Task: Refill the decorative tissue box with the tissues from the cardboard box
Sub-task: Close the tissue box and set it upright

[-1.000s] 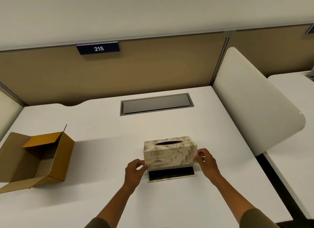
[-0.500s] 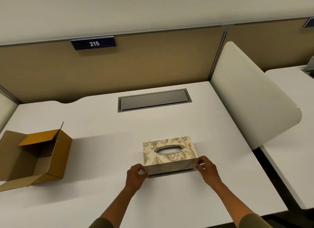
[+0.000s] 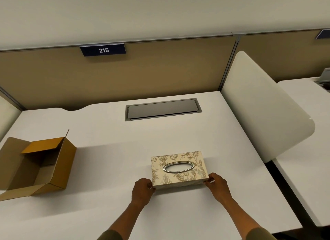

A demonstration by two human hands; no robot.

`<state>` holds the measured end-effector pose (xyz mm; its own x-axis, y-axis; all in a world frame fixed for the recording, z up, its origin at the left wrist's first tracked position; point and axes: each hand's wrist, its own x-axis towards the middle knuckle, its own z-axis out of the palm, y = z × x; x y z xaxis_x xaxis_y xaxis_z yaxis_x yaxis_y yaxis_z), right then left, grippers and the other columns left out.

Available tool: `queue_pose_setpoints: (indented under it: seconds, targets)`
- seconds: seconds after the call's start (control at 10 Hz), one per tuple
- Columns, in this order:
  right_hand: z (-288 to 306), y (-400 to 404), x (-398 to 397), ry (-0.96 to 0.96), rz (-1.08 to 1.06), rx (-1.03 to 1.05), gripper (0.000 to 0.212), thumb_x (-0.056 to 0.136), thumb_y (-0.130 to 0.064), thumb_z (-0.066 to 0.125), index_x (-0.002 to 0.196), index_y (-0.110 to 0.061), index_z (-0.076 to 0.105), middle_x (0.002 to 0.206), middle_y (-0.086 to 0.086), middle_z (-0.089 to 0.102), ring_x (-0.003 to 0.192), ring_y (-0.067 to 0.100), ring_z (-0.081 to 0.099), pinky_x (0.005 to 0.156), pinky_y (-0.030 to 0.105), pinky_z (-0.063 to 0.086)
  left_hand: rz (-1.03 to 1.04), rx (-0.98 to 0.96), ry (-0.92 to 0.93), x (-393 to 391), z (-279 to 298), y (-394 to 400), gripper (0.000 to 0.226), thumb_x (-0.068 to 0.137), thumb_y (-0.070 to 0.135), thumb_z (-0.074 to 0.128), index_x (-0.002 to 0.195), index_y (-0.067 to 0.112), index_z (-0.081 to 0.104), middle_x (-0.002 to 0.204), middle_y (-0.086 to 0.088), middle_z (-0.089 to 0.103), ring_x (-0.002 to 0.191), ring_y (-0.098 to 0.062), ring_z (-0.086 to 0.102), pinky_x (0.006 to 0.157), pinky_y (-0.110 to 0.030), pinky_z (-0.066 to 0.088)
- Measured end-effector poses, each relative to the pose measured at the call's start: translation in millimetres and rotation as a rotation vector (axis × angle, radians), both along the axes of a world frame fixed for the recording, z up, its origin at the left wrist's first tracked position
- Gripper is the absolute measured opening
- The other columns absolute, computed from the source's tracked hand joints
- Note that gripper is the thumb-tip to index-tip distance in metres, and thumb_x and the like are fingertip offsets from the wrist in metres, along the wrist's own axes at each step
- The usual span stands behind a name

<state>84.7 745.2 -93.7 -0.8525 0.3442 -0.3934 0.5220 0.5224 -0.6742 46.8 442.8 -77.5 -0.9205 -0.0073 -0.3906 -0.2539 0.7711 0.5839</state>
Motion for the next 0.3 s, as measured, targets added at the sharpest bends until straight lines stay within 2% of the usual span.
queue_pose_setpoints:
  seconds: [0.1,0.2,0.3]
  targets:
    - [0.0,-2.2,1.9,0.001,-0.029,0.004,0.011,0.086,-0.014,0.068,0.095,-0.008,0.065,0.094,0.005,0.067,0.088,0.023,0.063,0.068,0.029,0.046,-0.007,-0.043,0.007,3.8,3.6,2.6,0.038,0.077,0.011,0.072,0.054,0.027,0.046,0.088,-0.010,0.071,0.075,-0.020,0.056,0.066,-0.029,0.042]
    - [-2.1,-0.9,4.4,-0.007,-0.026,0.023,0.011,0.090,-0.013,0.063,0.099,-0.008,0.065,0.099,0.007,0.069,0.088,0.022,0.062,0.071,0.029,0.047,-0.025,-0.055,0.005,4.5,3.1,2.2,0.022,0.079,0.009,0.069,0.065,0.017,0.055,0.093,-0.013,0.072,0.085,-0.027,0.063,0.067,-0.029,0.042]
    - [3.0,-1.2,6.5,0.019,-0.055,0.054,0.017,0.093,-0.006,0.054,0.106,-0.010,0.064,0.103,0.009,0.069,0.089,0.023,0.062,0.073,0.029,0.048,-0.057,-0.014,0.009,5.9,2.3,-1.6,0.010,0.082,0.003,0.064,0.088,0.010,0.068,0.102,-0.013,0.070,0.094,-0.025,0.063,0.074,-0.027,0.044]
